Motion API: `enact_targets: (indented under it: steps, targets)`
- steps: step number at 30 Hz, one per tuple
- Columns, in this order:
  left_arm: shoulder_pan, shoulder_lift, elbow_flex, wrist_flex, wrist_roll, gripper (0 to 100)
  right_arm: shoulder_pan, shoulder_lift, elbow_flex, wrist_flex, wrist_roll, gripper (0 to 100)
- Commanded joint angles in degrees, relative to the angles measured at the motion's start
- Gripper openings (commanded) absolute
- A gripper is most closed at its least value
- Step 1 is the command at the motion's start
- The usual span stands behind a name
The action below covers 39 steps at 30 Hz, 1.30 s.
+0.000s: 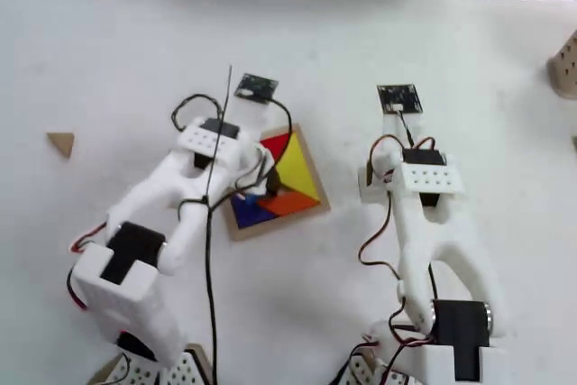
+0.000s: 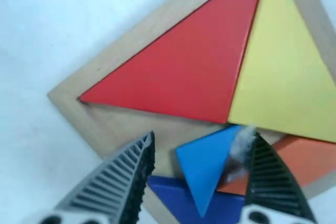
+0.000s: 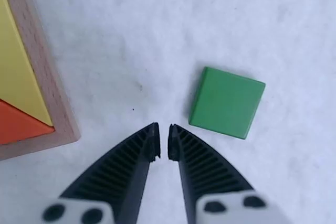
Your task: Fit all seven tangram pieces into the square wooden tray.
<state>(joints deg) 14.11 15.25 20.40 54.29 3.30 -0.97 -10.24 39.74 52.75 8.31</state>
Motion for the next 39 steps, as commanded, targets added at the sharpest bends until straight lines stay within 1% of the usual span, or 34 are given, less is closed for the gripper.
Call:
enact_targets:
  steps: [1, 7, 10, 12, 16, 18, 21, 23, 28, 32, 34, 36, 39]
  targets:
    - [0.9, -0.2, -1.1, 0.5, -0.5, 28, -0.4, -2.4, -0.4, -0.3, 1.0, 3.8]
    - [0.7, -0.1, -1.1, 0.0, -0.1, 28, -0.6, -2.4, -0.4, -0.3, 1.0, 3.8]
    - [0.0, -0.1, -1.1, -2.3, 4.0, 28, -0.4, -2.4, -0.4, -0.3, 1.0, 3.8]
    - [-1.7, -0.1, -1.1, -3.5, 6.0, 28, -0.4, -2.4, -0.4, -0.3, 1.0, 3.8]
    - [-2.9, -0.1, -1.1, -4.6, 5.8, 28, -0.4, -2.4, -0.4, -0.3, 1.0, 3.8]
    - [-2.5, -0.1, -1.1, -4.4, 2.6, 28, -0.4, -2.4, -0.4, -0.3, 1.0, 3.8]
    - [-1.9, -0.2, -1.1, -4.7, -6.4, 28, -0.4, -2.4, -0.4, -0.2, 1.0, 3.8]
    - [-2.0, -0.6, -1.1, -4.7, -10.7, 28, -0.4, -2.4, -0.4, -0.2, 1.0, 3.8]
    - [-2.4, -0.7, -1.2, -4.7, -15.6, 28, -0.4, -2.4, -0.4, -0.2, 1.0, 3.8]
    - [-2.2, -0.7, -1.1, -4.4, -16.4, 28, -0.3, -2.4, -0.4, -0.2, 1.0, 3.8]
    - [-2.1, -0.7, -1.1, -4.3, -16.4, 24, -0.3, -2.4, -0.4, -0.2, 1.0, 3.8]
    - [-1.9, -0.6, -1.1, -4.2, -16.8, 18, -0.3, -2.4, -0.4, -0.2, 1.0, 3.8]
    - [-1.0, -0.6, -1.1, -1.9, -22.5, 7, -0.3, -2.4, -0.4, -0.2, 1.0, 3.8]
